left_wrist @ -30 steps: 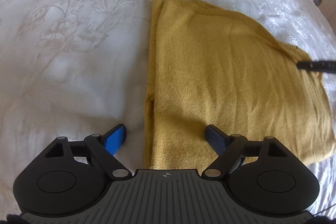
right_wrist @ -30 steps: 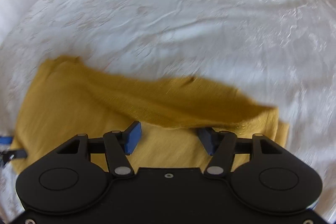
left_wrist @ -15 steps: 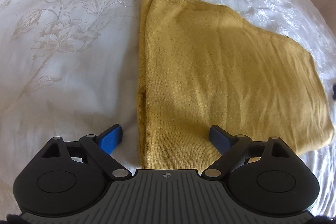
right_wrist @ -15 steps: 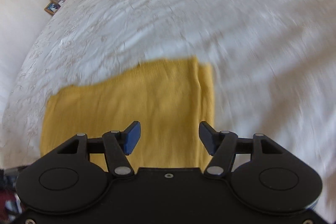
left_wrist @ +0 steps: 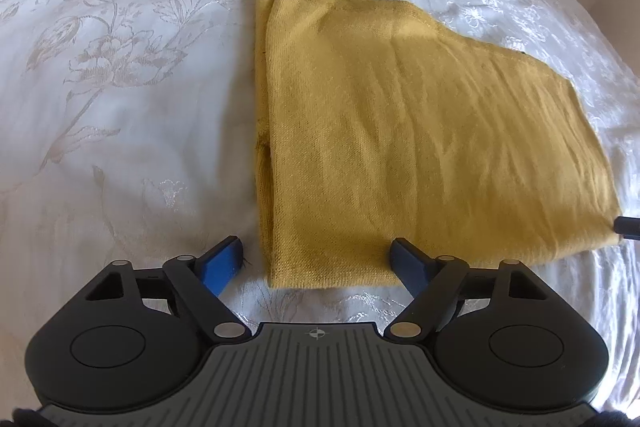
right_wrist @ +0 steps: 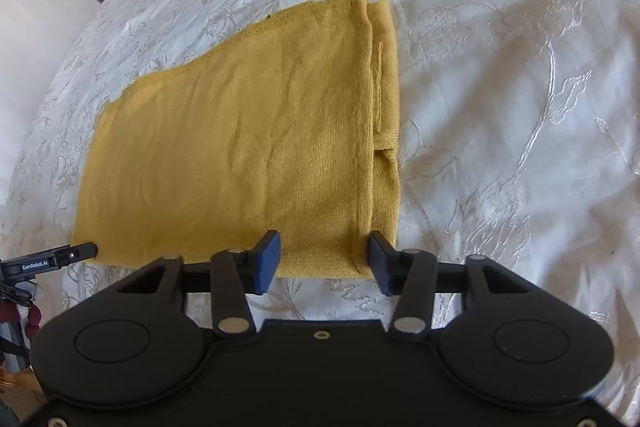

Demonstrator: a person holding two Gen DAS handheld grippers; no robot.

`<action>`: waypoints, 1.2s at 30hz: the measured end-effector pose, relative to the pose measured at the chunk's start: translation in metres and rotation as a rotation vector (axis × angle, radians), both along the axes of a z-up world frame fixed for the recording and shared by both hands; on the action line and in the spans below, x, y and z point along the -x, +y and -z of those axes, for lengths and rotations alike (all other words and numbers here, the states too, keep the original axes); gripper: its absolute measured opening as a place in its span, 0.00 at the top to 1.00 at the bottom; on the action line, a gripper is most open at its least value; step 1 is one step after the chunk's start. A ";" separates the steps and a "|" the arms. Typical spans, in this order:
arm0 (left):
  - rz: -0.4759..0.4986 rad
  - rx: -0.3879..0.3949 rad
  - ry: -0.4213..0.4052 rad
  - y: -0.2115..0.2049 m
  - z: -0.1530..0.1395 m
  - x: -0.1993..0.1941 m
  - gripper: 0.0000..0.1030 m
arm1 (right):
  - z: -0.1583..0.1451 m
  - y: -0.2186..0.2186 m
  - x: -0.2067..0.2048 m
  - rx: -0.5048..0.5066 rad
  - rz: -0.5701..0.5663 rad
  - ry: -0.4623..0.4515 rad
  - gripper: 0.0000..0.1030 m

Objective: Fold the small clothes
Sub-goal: 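Move both grippers to the folded edge of the sweater, then grasp the folded edge with both grippers, tug it straight, open both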

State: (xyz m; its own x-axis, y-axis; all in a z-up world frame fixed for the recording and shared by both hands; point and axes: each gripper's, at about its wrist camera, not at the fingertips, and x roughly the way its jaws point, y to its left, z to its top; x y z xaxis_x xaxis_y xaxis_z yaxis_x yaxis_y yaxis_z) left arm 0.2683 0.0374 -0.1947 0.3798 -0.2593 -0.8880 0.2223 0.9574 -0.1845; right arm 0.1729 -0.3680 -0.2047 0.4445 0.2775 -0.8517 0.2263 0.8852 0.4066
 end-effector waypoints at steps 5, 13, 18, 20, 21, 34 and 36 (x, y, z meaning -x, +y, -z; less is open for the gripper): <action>-0.015 0.028 -0.004 0.002 -0.001 -0.001 0.22 | 0.002 -0.002 -0.003 0.008 -0.005 -0.001 0.47; -0.023 0.021 -0.004 -0.003 -0.006 -0.005 0.52 | 0.006 0.002 -0.012 -0.020 -0.031 0.021 0.47; 0.019 -0.030 0.002 -0.009 -0.007 -0.008 0.90 | 0.006 0.000 -0.013 -0.006 -0.045 0.040 0.86; 0.039 -0.041 0.009 -0.011 -0.010 -0.010 0.91 | -0.001 0.002 -0.014 0.015 -0.082 0.034 0.87; 0.050 -0.048 0.009 -0.012 -0.014 -0.011 0.91 | -0.007 0.004 -0.015 0.034 -0.106 0.030 0.88; 0.081 -0.142 0.079 -0.012 -0.002 -0.022 0.83 | 0.002 -0.013 -0.003 0.042 -0.085 0.091 0.84; 0.073 -0.120 0.082 -0.011 -0.003 -0.020 0.71 | -0.004 -0.016 0.000 0.036 -0.082 0.069 0.73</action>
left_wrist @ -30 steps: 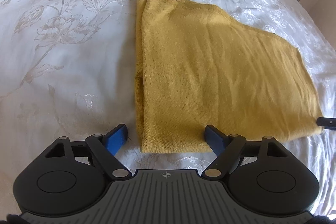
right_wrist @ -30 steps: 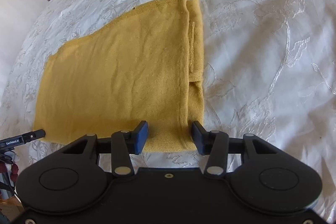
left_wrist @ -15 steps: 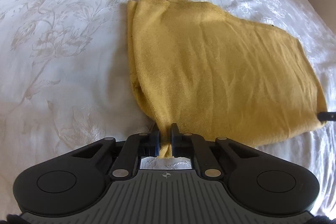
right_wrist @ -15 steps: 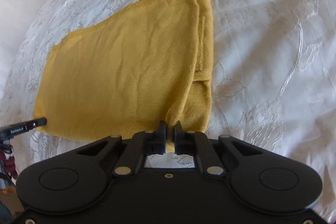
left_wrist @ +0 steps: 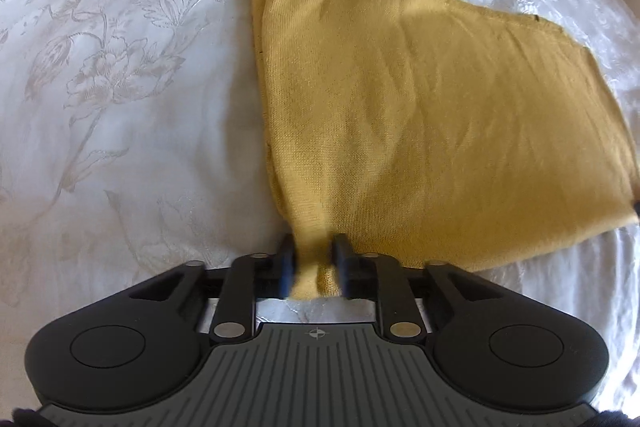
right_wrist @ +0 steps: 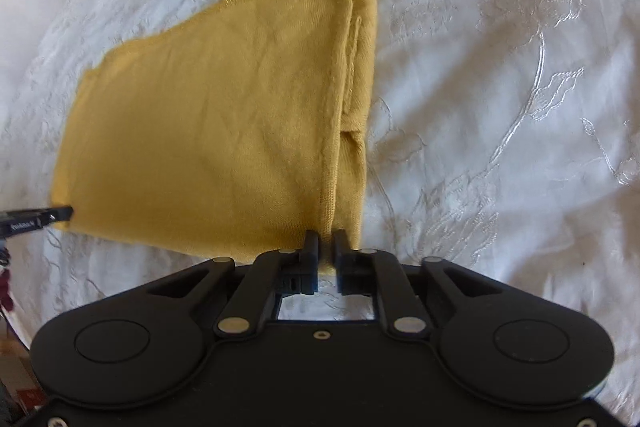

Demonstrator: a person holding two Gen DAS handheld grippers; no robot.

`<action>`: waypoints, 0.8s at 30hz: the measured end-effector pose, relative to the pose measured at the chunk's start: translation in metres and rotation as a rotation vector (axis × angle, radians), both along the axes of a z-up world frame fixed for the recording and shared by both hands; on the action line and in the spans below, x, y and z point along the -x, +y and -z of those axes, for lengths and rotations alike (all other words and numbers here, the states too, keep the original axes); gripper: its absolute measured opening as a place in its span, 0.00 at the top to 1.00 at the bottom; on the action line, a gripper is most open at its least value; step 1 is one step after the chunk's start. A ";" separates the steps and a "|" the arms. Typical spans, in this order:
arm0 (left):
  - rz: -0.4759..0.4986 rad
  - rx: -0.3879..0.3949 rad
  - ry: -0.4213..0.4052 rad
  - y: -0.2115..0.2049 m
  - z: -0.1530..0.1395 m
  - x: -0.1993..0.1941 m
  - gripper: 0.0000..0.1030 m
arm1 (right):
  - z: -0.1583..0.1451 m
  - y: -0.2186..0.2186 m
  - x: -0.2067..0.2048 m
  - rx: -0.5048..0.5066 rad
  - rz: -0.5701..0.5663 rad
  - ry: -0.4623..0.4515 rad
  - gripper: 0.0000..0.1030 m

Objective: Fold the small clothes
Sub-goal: 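Grasp the folded edge with both grippers, tug it straight, open both, then move both open grippers over the folded sweater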

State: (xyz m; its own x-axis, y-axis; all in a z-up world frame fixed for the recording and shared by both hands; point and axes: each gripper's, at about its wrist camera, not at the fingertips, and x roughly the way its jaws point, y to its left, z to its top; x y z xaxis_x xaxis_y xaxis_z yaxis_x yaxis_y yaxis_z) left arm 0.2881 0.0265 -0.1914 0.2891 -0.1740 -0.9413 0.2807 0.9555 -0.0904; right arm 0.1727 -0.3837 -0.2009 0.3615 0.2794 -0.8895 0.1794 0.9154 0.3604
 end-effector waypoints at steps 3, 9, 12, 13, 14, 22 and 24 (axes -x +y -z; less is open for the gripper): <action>-0.031 0.045 0.030 0.009 -0.002 0.005 0.19 | -0.010 -0.006 0.004 -0.001 0.007 -0.055 0.22; -0.159 0.028 -0.064 0.019 -0.026 0.023 0.13 | -0.005 -0.026 -0.005 -0.091 0.088 -0.090 0.13; -0.173 0.057 -0.088 0.010 -0.040 0.020 0.12 | 0.006 -0.032 -0.020 -0.140 0.118 -0.084 0.08; -0.168 0.064 -0.090 0.005 -0.043 0.018 0.11 | 0.009 -0.033 -0.026 -0.148 0.121 -0.081 0.08; -0.159 0.069 -0.087 -0.002 -0.045 0.014 0.11 | 0.013 -0.034 -0.031 -0.154 0.121 -0.079 0.08; -0.089 0.128 -0.062 -0.071 -0.039 -0.035 0.11 | 0.033 -0.030 -0.071 -0.217 0.045 -0.058 0.00; -0.056 0.127 -0.069 -0.089 -0.036 -0.049 0.11 | 0.036 -0.029 -0.077 -0.227 0.033 -0.058 0.00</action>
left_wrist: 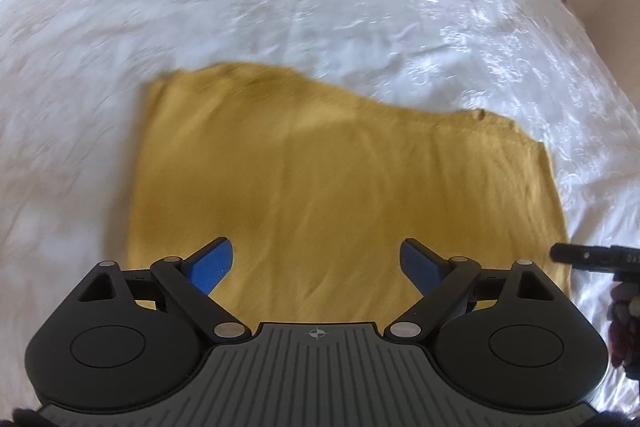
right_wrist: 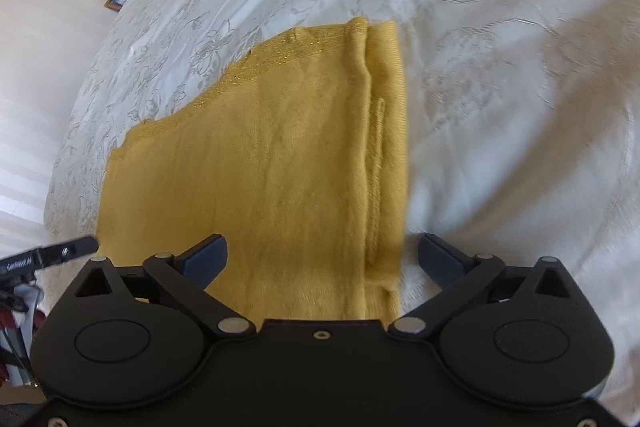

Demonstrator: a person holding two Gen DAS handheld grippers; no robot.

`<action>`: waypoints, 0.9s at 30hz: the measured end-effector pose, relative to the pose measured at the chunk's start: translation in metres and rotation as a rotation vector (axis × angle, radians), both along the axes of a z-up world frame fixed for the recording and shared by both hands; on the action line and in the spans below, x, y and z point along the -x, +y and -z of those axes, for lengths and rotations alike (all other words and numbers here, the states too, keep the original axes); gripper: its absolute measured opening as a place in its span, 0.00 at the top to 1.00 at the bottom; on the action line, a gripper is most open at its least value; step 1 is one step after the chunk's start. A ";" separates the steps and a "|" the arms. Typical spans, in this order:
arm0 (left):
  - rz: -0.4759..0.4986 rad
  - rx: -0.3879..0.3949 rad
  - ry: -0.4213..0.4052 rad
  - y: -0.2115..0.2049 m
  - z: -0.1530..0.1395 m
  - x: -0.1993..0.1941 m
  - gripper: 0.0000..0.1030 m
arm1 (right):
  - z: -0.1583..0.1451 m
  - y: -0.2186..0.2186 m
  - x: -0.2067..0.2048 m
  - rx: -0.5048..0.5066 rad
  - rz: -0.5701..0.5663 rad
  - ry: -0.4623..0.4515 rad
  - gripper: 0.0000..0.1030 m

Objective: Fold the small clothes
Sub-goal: 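Move both open grippers over the folded sweater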

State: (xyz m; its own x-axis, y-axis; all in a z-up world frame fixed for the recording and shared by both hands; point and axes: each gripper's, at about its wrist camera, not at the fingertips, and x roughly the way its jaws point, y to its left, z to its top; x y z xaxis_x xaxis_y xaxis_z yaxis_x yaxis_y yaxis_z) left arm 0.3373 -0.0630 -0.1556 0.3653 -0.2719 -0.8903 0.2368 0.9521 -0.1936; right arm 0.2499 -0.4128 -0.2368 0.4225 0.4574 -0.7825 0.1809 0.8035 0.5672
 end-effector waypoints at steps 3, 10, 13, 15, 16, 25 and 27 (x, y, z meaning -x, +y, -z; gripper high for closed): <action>0.037 -0.017 -0.009 -0.028 0.007 -0.022 0.11 | 0.005 -0.001 -0.005 -0.019 -0.004 -0.003 0.00; 0.049 -0.041 0.010 -0.066 0.030 -0.064 0.11 | 0.010 -0.007 -0.003 -0.057 0.024 -0.023 0.00; 0.068 -0.087 0.025 -0.076 0.043 -0.076 0.06 | 0.008 -0.003 -0.001 -0.027 -0.003 -0.039 0.00; 0.082 -0.105 0.044 -0.082 0.053 -0.080 0.00 | 0.008 0.001 -0.002 -0.001 -0.033 -0.047 0.00; 0.088 -0.117 0.049 -0.084 0.057 -0.081 0.00 | 0.007 0.002 -0.002 0.006 -0.048 -0.052 0.00; 0.101 -0.172 0.055 -0.093 0.060 -0.081 0.00 | 0.012 -0.011 -0.002 -0.090 0.012 -0.072 0.00; 0.097 -0.158 0.045 -0.091 0.051 -0.079 0.01 | 0.011 -0.010 -0.001 -0.077 0.003 -0.077 0.00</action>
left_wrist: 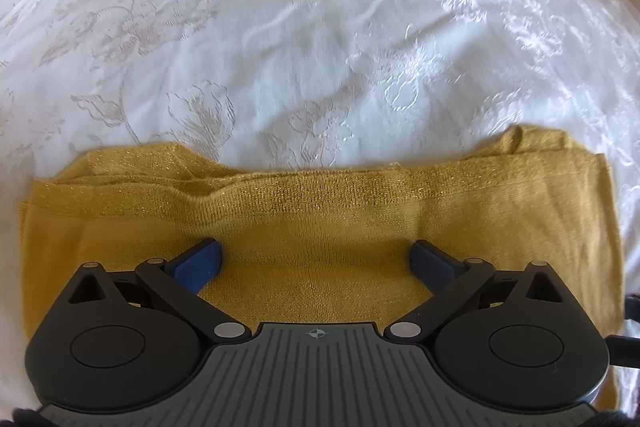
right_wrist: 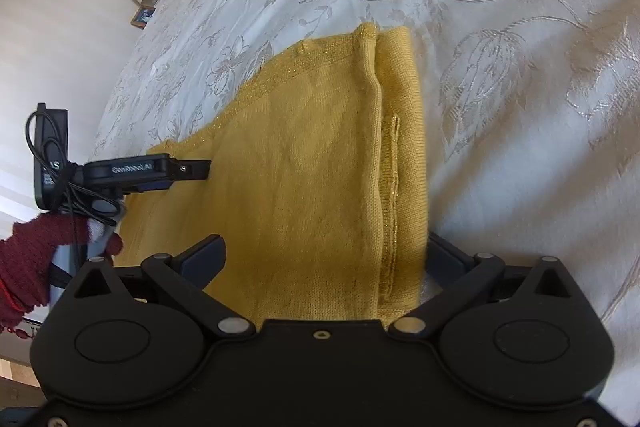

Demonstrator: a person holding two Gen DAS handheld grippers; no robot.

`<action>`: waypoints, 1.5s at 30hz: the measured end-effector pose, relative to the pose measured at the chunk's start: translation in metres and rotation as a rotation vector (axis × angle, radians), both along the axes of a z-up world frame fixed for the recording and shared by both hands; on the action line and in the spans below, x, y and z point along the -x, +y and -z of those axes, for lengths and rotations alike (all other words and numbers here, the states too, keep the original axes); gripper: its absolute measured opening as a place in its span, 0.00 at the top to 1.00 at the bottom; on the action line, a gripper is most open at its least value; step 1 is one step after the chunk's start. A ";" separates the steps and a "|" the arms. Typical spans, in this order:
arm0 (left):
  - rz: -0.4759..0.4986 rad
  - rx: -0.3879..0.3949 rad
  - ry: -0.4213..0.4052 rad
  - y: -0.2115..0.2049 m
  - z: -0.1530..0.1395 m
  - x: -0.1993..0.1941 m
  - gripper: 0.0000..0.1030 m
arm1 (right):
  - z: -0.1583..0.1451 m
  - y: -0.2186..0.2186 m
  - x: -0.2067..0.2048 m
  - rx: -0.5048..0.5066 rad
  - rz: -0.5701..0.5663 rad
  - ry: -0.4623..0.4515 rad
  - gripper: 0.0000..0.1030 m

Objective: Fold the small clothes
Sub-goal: 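Move both open grippers over the folded sweater, then grasp the sweater's end with the right gripper and fold it over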

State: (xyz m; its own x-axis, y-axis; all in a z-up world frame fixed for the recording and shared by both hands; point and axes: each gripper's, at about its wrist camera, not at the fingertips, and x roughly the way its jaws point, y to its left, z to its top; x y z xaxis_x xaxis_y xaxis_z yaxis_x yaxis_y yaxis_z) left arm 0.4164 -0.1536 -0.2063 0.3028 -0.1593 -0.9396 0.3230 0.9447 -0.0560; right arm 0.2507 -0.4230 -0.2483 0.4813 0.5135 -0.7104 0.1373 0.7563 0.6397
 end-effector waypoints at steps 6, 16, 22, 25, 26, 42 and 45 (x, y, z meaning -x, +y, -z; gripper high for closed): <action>-0.011 0.042 -0.066 0.008 -0.031 0.032 0.01 | 0.001 0.001 0.003 -0.001 -0.002 -0.010 0.00; 0.011 -0.019 0.017 0.013 -0.006 0.080 0.00 | -0.002 -0.004 0.001 -0.024 -0.003 0.014 0.01; -0.010 0.024 0.018 0.022 -0.015 0.073 0.01 | -0.006 -0.008 0.001 -0.022 0.012 0.058 0.48; -0.015 0.034 -0.018 0.032 -0.028 0.077 0.01 | -0.011 -0.005 -0.001 -0.003 0.008 0.069 0.66; -0.017 0.039 -0.026 0.036 -0.032 0.079 0.01 | -0.015 -0.004 -0.001 0.005 0.013 0.068 0.72; -0.151 0.119 -0.045 0.165 -0.057 0.110 0.01 | -0.109 0.109 -0.041 0.036 -0.062 -0.038 0.78; -0.176 0.131 -0.050 0.188 -0.060 0.112 0.01 | -0.110 0.143 -0.054 0.024 -0.087 -0.047 0.78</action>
